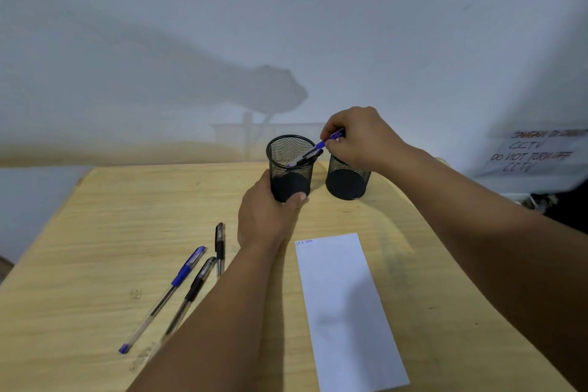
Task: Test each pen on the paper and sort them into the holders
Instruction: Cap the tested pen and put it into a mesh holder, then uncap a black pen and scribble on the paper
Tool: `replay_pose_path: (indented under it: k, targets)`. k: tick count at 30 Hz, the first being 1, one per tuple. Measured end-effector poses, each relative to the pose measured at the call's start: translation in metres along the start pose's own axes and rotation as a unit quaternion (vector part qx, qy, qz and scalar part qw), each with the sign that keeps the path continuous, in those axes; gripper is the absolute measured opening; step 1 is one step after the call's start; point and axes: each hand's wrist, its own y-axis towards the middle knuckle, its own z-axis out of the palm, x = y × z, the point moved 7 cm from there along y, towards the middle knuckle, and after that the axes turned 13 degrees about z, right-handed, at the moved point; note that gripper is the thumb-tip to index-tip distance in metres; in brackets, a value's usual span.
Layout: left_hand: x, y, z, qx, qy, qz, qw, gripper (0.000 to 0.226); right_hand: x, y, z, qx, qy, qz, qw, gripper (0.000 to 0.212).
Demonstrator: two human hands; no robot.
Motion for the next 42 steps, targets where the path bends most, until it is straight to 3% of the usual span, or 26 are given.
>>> replay_pose_path:
  k: [9,16,19,22,30,33,37,39,42]
  targets:
    - [0.000,0.000,0.000,0.015,-0.008,-0.003,1.000,0.051,-0.006,-0.008,0.013,0.019,0.039,0.002,0.999,0.054]
    - [0.002,0.002,-0.003,0.133,-0.020,-0.005,0.991,0.055,-0.029,-0.053,0.000,-0.081,0.147,0.039,0.985,0.039]
    - [0.009,0.003,-0.012,0.210,0.014,-0.002,0.978,0.067,-0.036,-0.070,0.019,-0.064,0.192,0.053,0.978,0.032]
    - [0.017,0.006,-0.033,0.228,0.058,-0.003,0.972,0.077,-0.030,-0.087,0.045,-0.029,0.224,0.054,0.973,0.029]
    - [0.036,-0.011,-0.086,0.222,0.116,0.011,0.968,0.039,0.034,-0.145,0.126,0.134,0.173,0.047,0.975,0.011]
    - [0.043,-0.020,-0.094,0.247,0.148,0.019,0.957,0.039,0.061,-0.165,0.150,0.192,0.143,0.035,0.970,0.023]
    - [0.042,-0.030,-0.100,0.268,0.171,0.077,0.945,0.032,0.081,-0.176,0.165,0.187,0.072,0.016,0.980,0.038]
    - [0.041,-0.033,-0.103,0.265,0.185,0.096,0.941,0.019,0.085,-0.176,0.166,0.179,0.073,0.015,0.981,0.034]
    - [0.037,-0.032,-0.112,0.244,0.199,0.116,0.942,0.026,0.082,-0.175,0.161,0.172,0.079,0.032,0.981,0.032]
